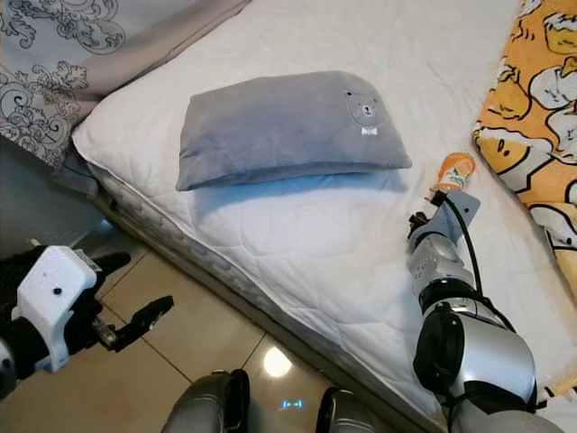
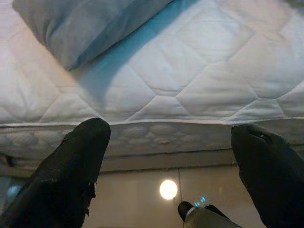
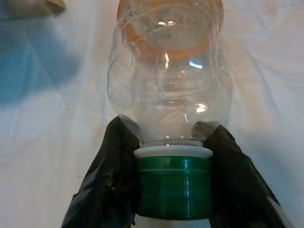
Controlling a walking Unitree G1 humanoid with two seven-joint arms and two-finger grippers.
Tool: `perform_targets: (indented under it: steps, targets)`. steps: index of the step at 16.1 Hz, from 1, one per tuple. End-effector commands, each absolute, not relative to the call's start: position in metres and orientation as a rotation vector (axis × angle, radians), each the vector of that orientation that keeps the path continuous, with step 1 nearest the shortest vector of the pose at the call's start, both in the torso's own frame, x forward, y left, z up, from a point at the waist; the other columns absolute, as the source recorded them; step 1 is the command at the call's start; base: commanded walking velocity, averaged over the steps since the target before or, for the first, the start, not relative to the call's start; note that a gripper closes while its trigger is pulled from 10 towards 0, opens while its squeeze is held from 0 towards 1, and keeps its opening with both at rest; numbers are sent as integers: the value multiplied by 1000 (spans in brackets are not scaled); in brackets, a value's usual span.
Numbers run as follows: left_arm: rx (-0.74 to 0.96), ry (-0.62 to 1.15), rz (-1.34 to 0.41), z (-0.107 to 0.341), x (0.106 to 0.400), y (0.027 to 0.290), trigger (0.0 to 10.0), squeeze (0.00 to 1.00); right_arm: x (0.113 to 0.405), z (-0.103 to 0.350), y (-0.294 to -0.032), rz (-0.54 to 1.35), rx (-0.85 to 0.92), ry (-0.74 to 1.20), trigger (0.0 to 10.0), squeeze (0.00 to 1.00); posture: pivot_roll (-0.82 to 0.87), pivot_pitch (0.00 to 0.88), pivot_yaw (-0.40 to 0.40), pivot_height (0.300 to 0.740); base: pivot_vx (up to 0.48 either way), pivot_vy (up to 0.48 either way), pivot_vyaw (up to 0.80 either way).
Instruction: Clean up the room
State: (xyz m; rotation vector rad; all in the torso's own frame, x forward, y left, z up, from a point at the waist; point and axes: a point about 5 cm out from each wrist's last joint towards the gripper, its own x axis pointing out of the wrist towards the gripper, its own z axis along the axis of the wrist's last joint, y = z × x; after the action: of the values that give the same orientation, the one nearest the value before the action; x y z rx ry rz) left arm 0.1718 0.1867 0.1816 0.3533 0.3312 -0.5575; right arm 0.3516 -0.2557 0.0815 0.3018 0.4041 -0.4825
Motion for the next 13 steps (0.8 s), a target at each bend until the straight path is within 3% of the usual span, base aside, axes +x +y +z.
perform_targets:
  steps: [1,3,8,9,10,13]
  targets:
    - [345,337,-539,173,175,187,10000,0,352,80,-252,-482,325,396,0,0,236,71,21,740,0,0,0]
    - [316,333,-504,162,179,189,10000,0,350,79,-254,-515,381,371,0,0,190,7,9,740,0,0,0]
    - [138,261,-386,138,202,170,10000,0,336,73,-248,-451,372,257,157,0,42,0,-7,740,0,0,0]
    - [125,244,-340,136,212,166,10000,0,325,80,-244,-422,343,209,6549,0,30,0,-2,740,0,0,0]
    - [103,223,-320,136,218,163,10000,0,314,85,-238,-398,325,191,10000,0,-14,0,16,740,0,0,0]
    - [172,252,-215,124,227,168,10000,0,301,106,-200,-155,180,87,10000,0,-70,0,35,740,0,0,267]
